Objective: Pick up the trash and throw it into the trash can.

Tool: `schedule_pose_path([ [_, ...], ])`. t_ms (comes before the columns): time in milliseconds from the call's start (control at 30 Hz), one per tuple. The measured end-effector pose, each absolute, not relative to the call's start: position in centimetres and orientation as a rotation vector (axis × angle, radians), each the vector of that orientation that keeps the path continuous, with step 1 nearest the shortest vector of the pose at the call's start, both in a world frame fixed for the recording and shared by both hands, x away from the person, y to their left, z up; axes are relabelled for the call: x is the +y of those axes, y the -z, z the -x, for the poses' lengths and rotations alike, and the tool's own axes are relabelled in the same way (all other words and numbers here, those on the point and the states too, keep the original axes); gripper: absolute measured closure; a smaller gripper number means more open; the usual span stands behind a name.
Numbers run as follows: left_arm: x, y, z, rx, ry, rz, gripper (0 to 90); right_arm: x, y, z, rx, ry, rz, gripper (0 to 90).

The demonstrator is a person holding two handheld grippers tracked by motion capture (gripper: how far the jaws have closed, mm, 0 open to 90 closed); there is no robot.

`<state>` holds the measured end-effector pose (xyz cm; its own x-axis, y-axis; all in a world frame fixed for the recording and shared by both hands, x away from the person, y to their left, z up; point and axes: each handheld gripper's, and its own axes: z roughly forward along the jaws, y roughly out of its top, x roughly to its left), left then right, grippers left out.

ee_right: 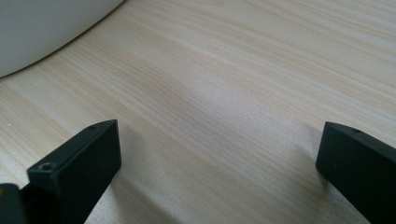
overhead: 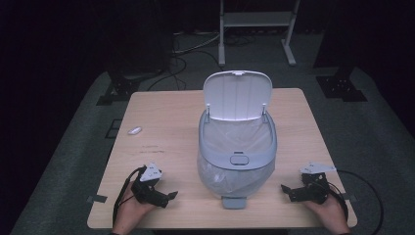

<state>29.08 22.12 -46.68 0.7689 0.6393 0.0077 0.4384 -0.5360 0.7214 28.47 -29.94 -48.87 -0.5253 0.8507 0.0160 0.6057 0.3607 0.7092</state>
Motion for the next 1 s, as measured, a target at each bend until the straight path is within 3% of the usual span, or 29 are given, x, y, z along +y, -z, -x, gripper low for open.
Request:
schedule_pose_path([
  [1000, 27.3, 41.6, -35.7, 0.849, -0.535, -2.195, 0.0, -30.0, 48.9, -28.4, 2.257, -0.947, -1.297, 0.0],
])
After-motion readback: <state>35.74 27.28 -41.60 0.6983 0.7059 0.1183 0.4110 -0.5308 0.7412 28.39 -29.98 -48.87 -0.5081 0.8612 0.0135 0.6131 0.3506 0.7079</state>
